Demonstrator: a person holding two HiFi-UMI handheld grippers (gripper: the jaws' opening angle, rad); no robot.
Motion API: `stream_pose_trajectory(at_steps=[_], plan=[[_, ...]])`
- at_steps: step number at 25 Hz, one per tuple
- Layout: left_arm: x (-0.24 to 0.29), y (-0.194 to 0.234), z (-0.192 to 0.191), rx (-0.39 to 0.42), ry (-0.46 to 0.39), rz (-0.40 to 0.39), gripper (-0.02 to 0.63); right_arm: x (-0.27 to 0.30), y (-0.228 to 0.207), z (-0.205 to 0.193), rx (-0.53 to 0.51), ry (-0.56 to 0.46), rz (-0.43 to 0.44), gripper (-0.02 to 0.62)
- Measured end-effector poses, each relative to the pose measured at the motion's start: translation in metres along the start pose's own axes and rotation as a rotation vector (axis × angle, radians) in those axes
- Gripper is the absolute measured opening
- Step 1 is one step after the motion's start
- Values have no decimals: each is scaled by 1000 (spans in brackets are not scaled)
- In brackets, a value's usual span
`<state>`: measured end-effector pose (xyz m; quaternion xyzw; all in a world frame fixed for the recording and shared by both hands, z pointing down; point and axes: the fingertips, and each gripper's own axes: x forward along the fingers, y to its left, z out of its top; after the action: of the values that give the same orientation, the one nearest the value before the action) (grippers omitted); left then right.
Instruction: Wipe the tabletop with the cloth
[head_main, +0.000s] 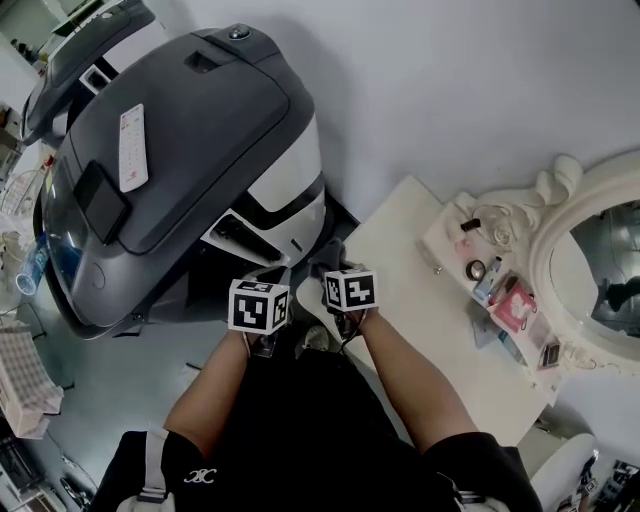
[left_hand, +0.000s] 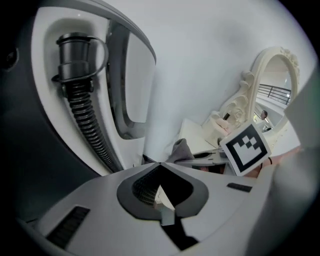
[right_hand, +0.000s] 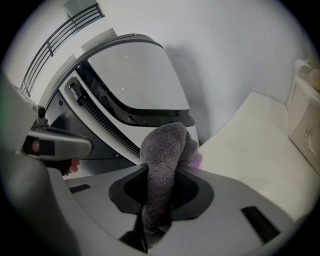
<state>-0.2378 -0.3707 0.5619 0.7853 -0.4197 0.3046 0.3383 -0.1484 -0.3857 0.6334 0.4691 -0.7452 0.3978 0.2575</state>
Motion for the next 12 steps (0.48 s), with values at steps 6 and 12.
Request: stream_pose_trajectory(at_steps=[6,12], plan=[[-14,10,-8,-52,-20,36,0,2,45,-33,-56,48,90,94],[-16,3,-9,-10,-13,10,0,-2,55,-40,23,29,140,94]])
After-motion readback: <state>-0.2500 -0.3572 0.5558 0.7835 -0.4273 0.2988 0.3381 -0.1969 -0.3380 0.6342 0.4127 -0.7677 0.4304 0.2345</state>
